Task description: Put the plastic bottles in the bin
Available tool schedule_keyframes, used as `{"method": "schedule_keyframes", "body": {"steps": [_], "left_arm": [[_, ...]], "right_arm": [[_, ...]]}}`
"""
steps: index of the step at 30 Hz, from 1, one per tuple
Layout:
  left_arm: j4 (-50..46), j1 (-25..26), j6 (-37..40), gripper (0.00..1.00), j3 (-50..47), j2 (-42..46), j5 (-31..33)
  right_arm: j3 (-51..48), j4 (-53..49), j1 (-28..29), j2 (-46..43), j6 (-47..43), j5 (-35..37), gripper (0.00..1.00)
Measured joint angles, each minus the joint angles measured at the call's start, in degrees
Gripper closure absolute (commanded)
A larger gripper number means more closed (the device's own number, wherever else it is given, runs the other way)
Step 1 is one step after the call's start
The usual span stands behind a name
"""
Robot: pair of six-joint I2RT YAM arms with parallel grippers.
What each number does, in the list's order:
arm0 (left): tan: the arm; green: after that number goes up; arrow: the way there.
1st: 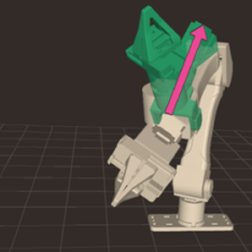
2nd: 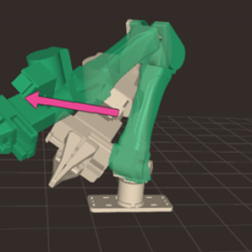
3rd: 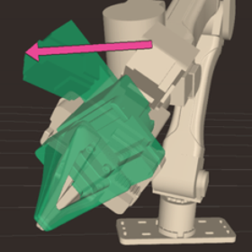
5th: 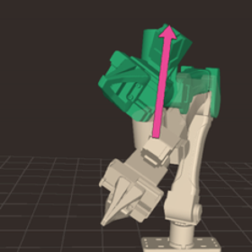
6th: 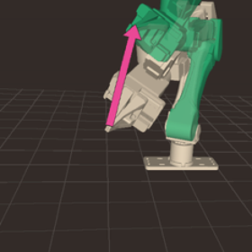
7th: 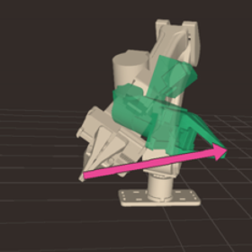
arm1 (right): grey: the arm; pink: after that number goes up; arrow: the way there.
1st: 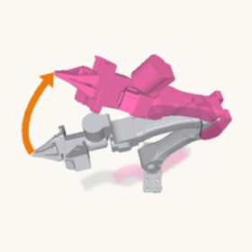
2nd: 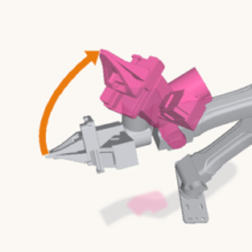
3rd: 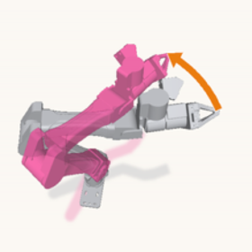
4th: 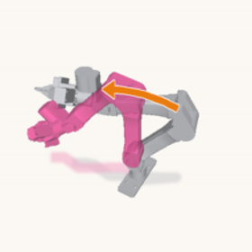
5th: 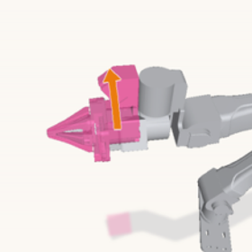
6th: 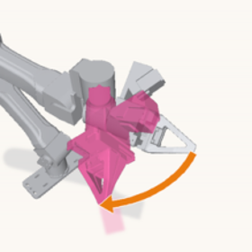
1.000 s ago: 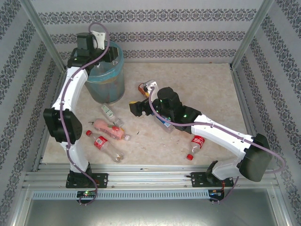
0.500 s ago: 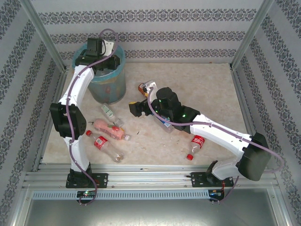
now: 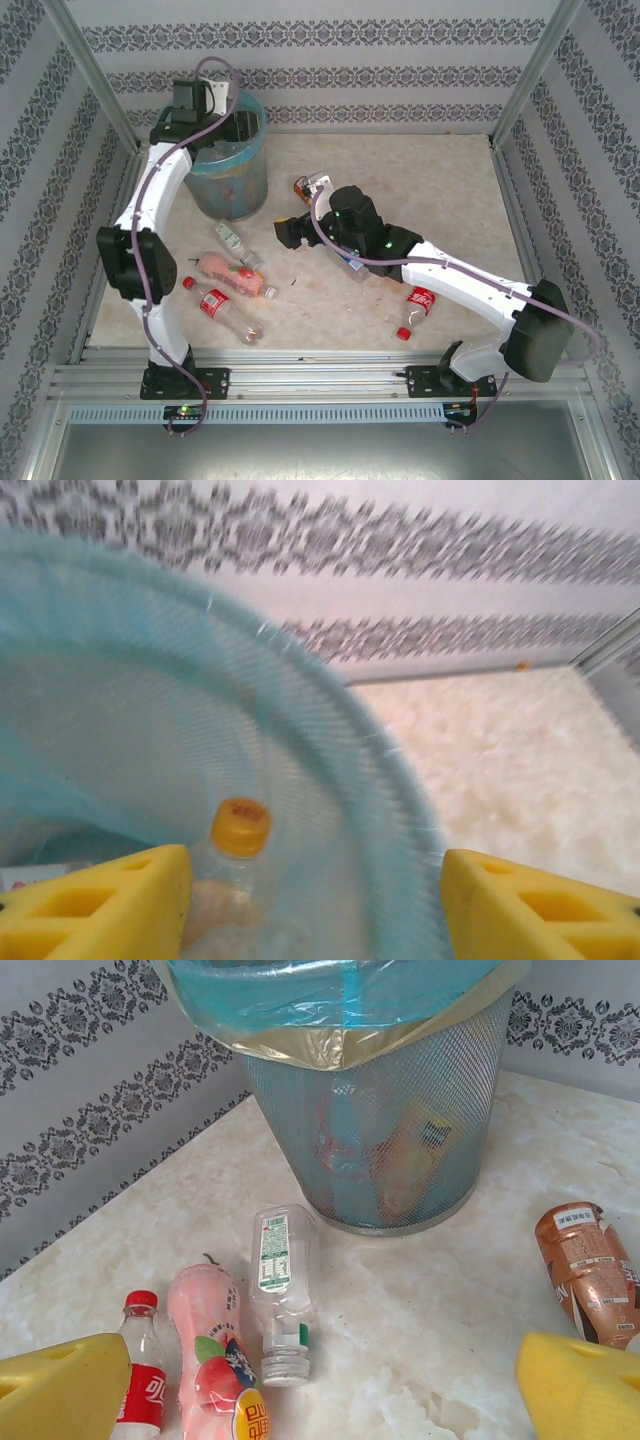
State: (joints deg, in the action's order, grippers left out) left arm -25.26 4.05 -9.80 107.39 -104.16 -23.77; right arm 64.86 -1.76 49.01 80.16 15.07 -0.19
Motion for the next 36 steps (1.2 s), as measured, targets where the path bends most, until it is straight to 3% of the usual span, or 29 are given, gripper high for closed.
{"method": "schedule_keyframes", "body": {"steps": [10, 13, 16, 21, 27, 31, 36], "left_arm": [[14.25, 0.63, -4.2, 0.34, -15.82, 25.46, 4.46], [15.28, 3.65, -4.2, 0.34, -23.76, 30.95, 5.86], [15.47, 10.08, -3.34, 0.34, -31.89, 34.32, 6.91], [15.96, 22.05, -2.93, 0.34, -45.72, 36.96, 6.93], [20.22, 31.17, -5.05, 0.34, -54.55, 36.17, 4.22], [23.41, 34.56, -5.62, 0.33, -55.01, 33.59, 2.58], [25.05, 34.86, -5.66, 0.32, -55.17, 32.3, 3.32]], "right_arm": [[8.9, -11.19, -0.15, 5.9, -3.5, 0.15, 0.05], [9.44, -16.44, -0.83, 6.73, -3.48, 1.18, 0.04], [7.96, -20.65, -2.95, 6.69, -2.75, 2.03, 0.04], [1.14, -26.84, -8.37, 6.6, -0.02, 3.91, 0.02], [-5.11, -31.52, -11.02, 6.71, 2.21, 5.16, 0.02], [-5.27, -31.82, -11.04, 8.87, 2.84, 5.2, 0.03], [-4.79, -32.02, -10.97, 15.08, 2.62, 5.27, 0.09]]}}
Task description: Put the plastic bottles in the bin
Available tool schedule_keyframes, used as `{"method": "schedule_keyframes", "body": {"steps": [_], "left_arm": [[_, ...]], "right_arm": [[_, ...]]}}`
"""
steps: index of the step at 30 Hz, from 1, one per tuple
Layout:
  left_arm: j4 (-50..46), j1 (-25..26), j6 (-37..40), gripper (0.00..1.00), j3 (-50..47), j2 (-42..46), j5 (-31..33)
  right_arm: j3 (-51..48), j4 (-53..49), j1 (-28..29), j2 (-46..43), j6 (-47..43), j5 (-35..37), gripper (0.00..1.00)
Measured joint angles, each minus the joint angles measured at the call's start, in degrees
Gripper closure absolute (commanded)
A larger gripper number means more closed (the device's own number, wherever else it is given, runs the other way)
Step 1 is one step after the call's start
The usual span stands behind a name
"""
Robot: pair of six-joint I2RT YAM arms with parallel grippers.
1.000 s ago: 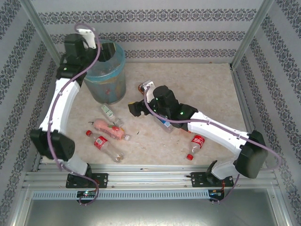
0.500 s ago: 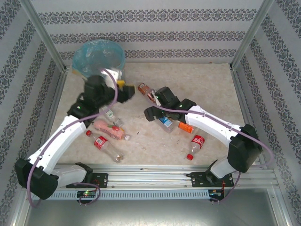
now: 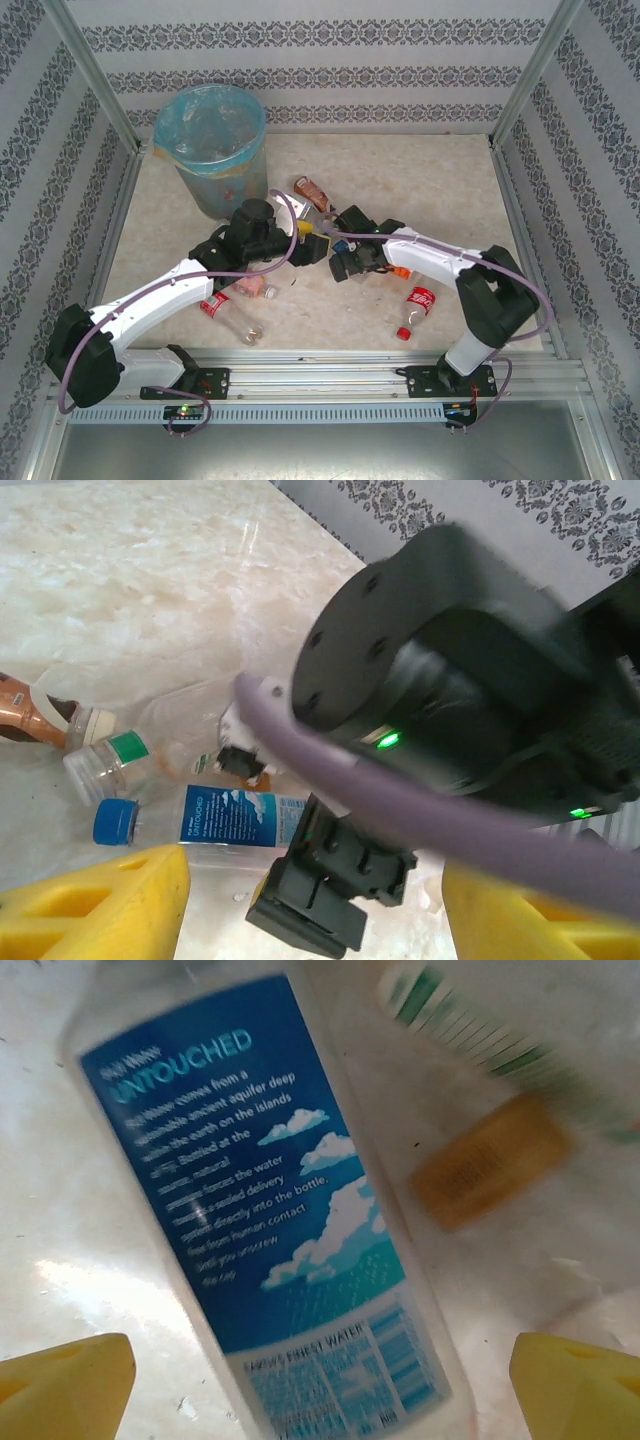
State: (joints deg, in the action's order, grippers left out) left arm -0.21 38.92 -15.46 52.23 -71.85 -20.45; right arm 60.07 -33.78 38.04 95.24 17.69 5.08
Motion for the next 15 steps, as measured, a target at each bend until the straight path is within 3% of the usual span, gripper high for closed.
{"method": "schedule_keyframes", "body": {"steps": [15], "left_arm": [[1.14, 0.0, 1.51, 0.31, 0.02, 0.9, 9.97]], "right_arm": [[4.87, -0.42, 2.64, 6.05, -1.42, 0.07, 0.49]]}}
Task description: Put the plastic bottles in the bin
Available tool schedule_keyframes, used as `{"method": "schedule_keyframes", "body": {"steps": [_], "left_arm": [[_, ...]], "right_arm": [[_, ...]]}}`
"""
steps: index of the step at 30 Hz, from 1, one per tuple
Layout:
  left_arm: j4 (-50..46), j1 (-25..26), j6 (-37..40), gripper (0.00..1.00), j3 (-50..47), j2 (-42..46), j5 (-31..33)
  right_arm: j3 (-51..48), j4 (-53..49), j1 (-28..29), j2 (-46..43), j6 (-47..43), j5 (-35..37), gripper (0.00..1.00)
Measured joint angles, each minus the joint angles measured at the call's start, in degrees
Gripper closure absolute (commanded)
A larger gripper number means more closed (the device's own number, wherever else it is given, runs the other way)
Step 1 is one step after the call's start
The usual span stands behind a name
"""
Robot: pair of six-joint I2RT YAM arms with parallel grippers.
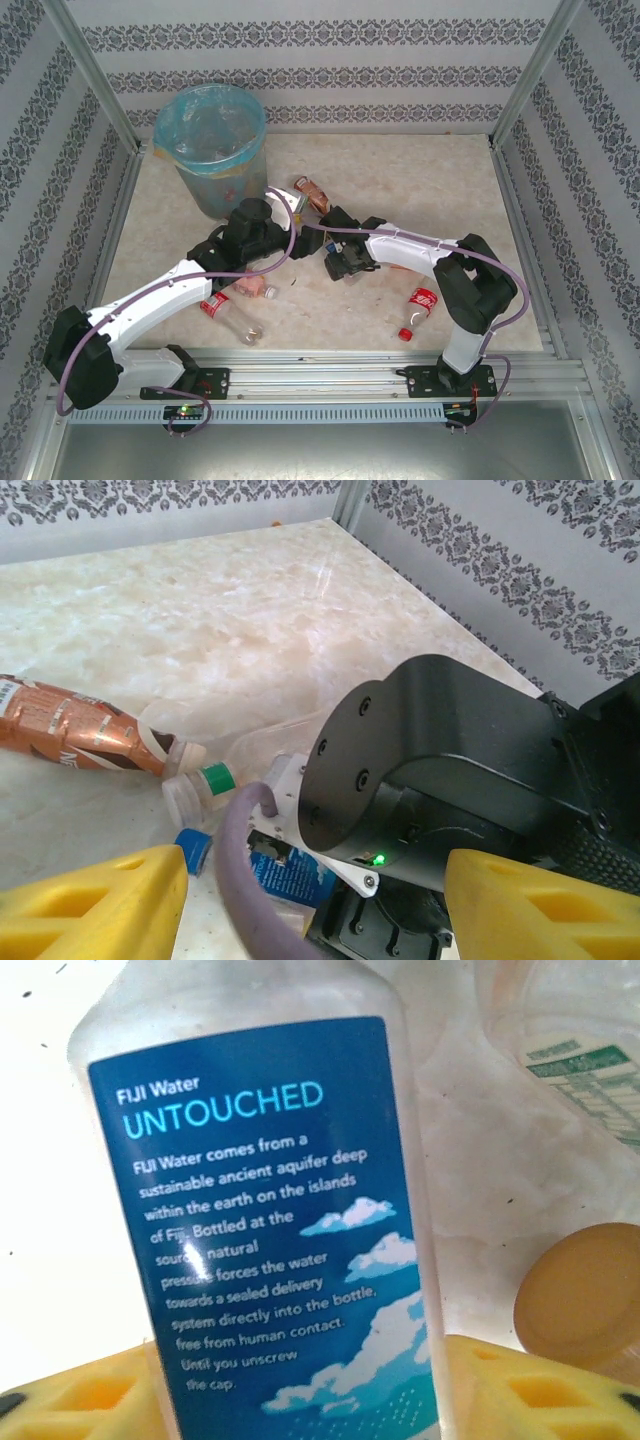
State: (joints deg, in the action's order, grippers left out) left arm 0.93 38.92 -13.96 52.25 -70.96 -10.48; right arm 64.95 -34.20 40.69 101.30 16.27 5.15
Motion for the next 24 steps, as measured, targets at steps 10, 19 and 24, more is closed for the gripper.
{"method": "schedule_keyframes", "body": {"steps": [10, 19, 24], "left_arm": [[2.91, -0.02, 0.42, 0.32, 0.15, 4.55, 6.01], [2.8, -0.26, -0.26, 0.29, 5.57, 4.79, 2.14], [2.32, -1.4, -2.25, 0.28, 10.47, 2.64, -6.14]], "right_arm": [[-0.74, -2.82, 4.55, -8.22, 0.55, -0.24, 0.55], [-2.12, -2.8, 6.08, -20.24, 1.81, -2.4, 0.57], [-2.23, -1.79, 6.08, -25.07, 2.08, -3.76, 0.58]]}}
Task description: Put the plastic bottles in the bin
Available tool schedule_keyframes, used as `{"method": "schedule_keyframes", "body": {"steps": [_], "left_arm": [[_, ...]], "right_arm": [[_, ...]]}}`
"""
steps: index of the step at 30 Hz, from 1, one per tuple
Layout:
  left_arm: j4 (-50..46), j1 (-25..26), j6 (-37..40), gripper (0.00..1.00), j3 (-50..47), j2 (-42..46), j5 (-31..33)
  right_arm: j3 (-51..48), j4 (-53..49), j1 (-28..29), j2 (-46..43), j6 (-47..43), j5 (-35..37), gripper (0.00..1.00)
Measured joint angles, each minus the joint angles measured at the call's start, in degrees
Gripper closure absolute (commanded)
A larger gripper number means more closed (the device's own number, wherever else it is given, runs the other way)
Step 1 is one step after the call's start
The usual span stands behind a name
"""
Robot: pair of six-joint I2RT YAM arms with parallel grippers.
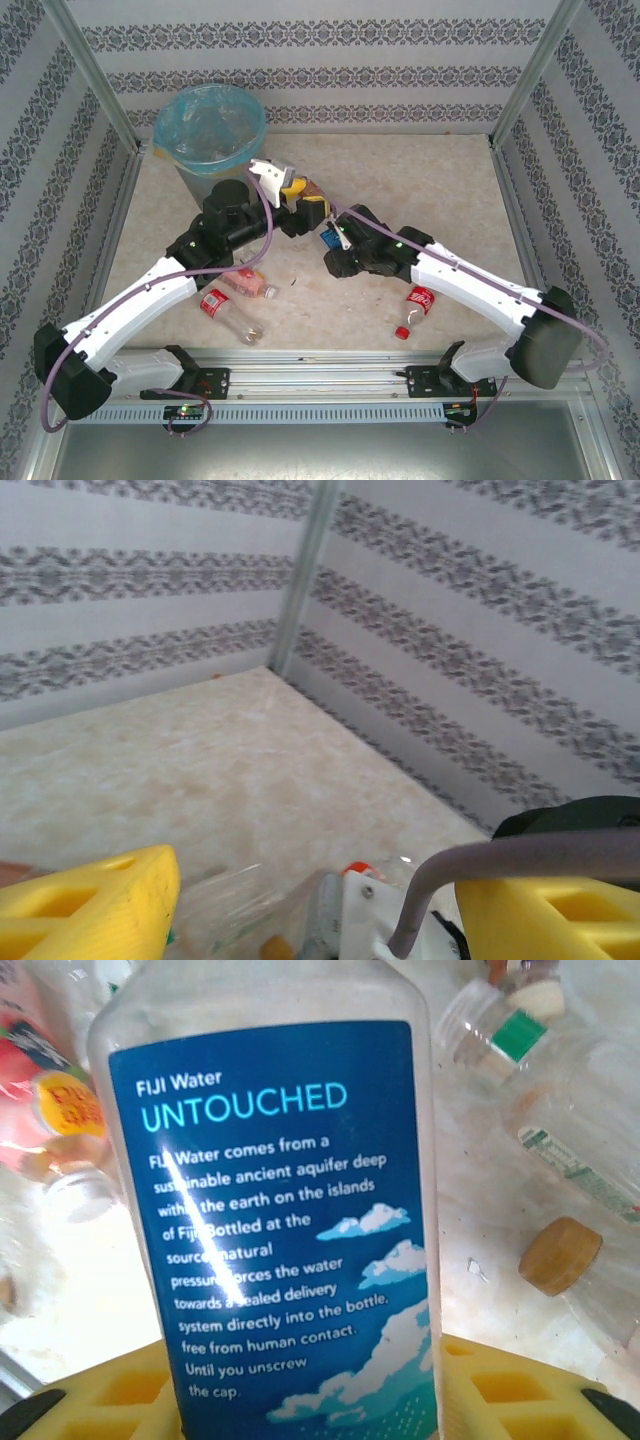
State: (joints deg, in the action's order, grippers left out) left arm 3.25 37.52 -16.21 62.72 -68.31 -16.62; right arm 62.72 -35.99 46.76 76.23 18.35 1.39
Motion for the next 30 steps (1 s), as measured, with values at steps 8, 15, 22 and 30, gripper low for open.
{"method": "schedule_keyframes", "body": {"steps": [8, 15, 22, 30], "left_arm": [[-1.68, -1.46, -2.8, 0.28, 8.81, -5.44, -12.24], [3.28, -6.05, -10.84, 0.34, 9.01, -10.14, -17.53], [3.28, -9.99, -15.02, 0.33, 8.98, -15.5, -15.67], [3.69, -12.11, -16.68, 0.44, 9.01, -13.79, -15.89]], "right_arm": [[-1.4, 4.55, 0.0, -6.27, -0.04, -0.37, 0.58], [-2.62, 11.93, 0.02, -9.18, -1.92, 1.44, 0.59], [-2.58, 17.62, 0.0, -9.88, -4.02, 3.1, 0.6], [-2.75, 22.64, 0.0, -8.87, -6.86, 3.23, 0.61]]}}
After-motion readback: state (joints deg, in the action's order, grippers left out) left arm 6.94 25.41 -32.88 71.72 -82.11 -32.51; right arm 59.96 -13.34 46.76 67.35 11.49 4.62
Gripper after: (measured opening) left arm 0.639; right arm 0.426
